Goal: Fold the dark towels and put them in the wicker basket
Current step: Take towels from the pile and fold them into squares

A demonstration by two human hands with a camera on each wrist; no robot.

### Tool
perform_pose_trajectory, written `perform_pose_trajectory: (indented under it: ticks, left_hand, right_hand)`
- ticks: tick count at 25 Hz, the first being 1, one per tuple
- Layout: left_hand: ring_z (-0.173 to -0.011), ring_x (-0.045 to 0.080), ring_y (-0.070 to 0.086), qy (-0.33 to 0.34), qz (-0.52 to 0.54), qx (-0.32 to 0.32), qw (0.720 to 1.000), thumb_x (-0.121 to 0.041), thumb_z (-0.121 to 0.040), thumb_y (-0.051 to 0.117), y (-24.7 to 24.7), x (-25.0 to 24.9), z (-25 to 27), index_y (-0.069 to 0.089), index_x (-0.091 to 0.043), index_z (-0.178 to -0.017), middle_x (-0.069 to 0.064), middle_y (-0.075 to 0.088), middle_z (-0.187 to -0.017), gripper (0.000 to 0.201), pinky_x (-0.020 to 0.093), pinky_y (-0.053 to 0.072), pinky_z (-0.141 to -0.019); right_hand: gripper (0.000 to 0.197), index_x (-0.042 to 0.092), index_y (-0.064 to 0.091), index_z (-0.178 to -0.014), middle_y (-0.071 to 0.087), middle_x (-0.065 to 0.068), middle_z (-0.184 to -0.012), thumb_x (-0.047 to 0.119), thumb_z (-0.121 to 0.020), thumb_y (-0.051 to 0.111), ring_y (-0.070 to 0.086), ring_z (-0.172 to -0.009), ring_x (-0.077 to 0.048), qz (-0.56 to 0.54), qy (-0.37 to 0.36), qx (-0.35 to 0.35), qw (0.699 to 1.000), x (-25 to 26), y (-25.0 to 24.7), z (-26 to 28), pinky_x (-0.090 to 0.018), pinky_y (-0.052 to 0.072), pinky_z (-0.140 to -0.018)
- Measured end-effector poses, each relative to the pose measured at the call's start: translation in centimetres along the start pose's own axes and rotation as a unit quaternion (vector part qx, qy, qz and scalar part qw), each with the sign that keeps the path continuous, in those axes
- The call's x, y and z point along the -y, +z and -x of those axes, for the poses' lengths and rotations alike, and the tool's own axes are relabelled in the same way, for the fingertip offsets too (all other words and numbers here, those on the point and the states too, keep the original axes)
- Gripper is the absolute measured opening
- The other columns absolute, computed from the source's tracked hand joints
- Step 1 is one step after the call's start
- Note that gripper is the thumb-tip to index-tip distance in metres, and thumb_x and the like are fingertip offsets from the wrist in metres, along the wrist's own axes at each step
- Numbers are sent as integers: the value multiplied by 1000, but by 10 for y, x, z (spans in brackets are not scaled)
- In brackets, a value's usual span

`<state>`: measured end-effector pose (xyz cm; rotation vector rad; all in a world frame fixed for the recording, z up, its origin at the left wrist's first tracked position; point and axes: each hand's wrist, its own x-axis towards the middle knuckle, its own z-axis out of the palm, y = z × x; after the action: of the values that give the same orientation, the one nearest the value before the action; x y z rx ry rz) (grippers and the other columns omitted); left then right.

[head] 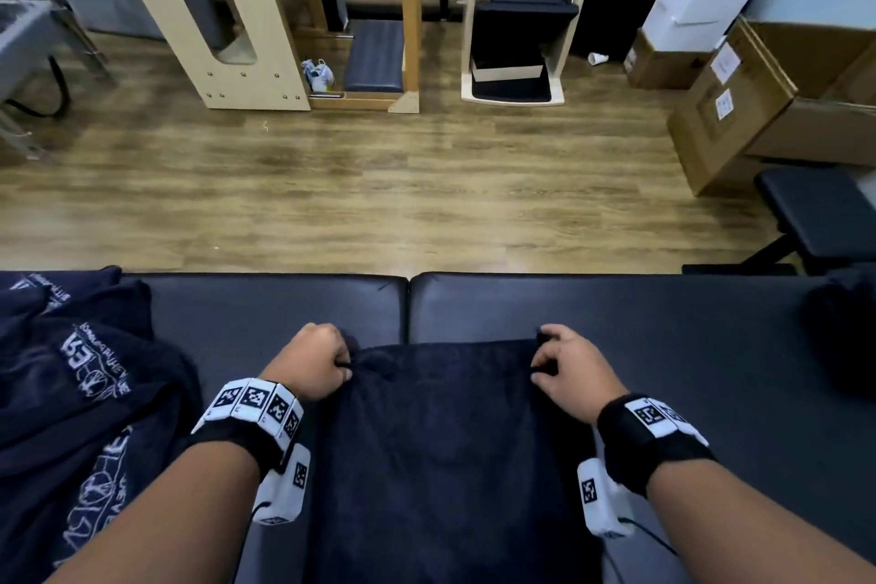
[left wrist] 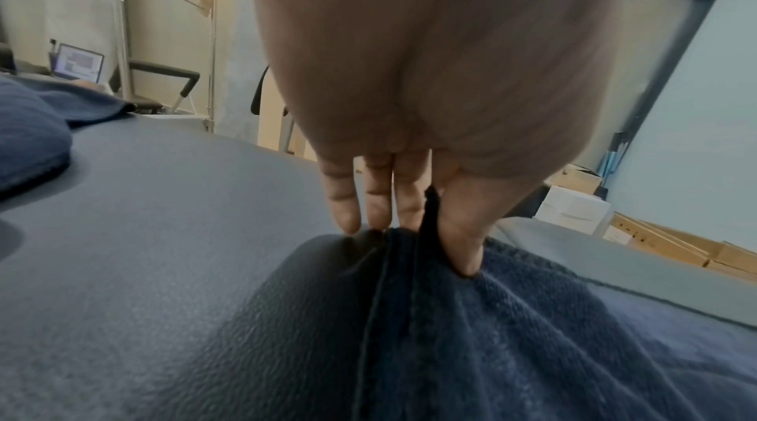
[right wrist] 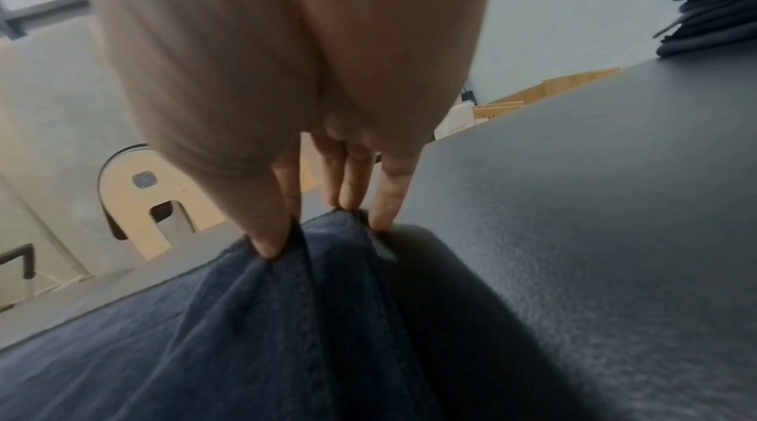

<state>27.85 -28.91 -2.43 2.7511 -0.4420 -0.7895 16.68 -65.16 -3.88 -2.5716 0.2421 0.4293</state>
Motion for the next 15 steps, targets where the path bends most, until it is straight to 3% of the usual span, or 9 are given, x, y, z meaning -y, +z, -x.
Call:
perform_pose_trajectory:
  ticks: [3, 7, 10, 12, 13, 15]
  left_hand:
    - [-76, 15, 56, -2, 7, 7, 1000, -21, -78, 70, 1, 4, 3, 66, -13, -66, -2, 66, -74, 15, 23, 45, -68]
    - [-72, 8, 63, -21, 112, -33, 993, -13, -80, 76, -10, 5, 16, 73, -13, -68, -7, 70, -72, 12, 20, 46, -67]
    - [-64, 11, 64, -38, 250, -31, 967, 0, -77, 75, -15, 10, 23, 69, 1, -65, -2, 72, -65, 14, 27, 50, -69]
    - [-72, 19, 67, -35, 326, -1, 945, -1, -71, 75, -19, 10, 29, 62, 12, -68, 6, 75, -74, 19, 33, 51, -75]
    - [-73, 21, 67, -36, 338, 18, 940, -6, -66, 74, -23, 8, 34, 60, 14, -67, 9, 75, -76, 25, 33, 50, -74]
    - [-60, 17, 56, -24, 324, 41, 945, -12, -61, 73, -36, -2, 48, 59, 2, -60, 5, 66, -62, 21, 28, 42, -63]
  right_hand:
    - [10, 25, 74, -76, 59, 3, -131, 16, -81, 76, 55, -120, -22, 19, 38, -14, 999, 3, -1, -11, -23, 38, -98]
    - [10, 19, 76, -79, 75, 0, -92, 17, -86, 70, 67, -95, -23, 11, 78, -20, 997, 7, -12, -10, -28, 49, -84]
    - [12, 19, 75, -79, 73, 1, -86, 17, -89, 68, 65, -90, -22, -20, 94, -27, 995, 4, -22, -4, -29, 49, -81]
    - [16, 23, 70, -75, 70, 5, -81, 17, -89, 68, 64, -87, -20, -36, 89, -31, 995, 0, -28, 3, -28, 47, -77]
    - [19, 24, 67, -72, 69, 7, -79, 16, -89, 69, 64, -83, -19, -42, 84, -36, 995, 0, -31, 8, -27, 45, -75]
    - [24, 25, 62, -68, 68, 5, -74, 14, -89, 69, 63, -78, -18, -52, 75, -54, 994, 1, -41, 20, -28, 46, -71]
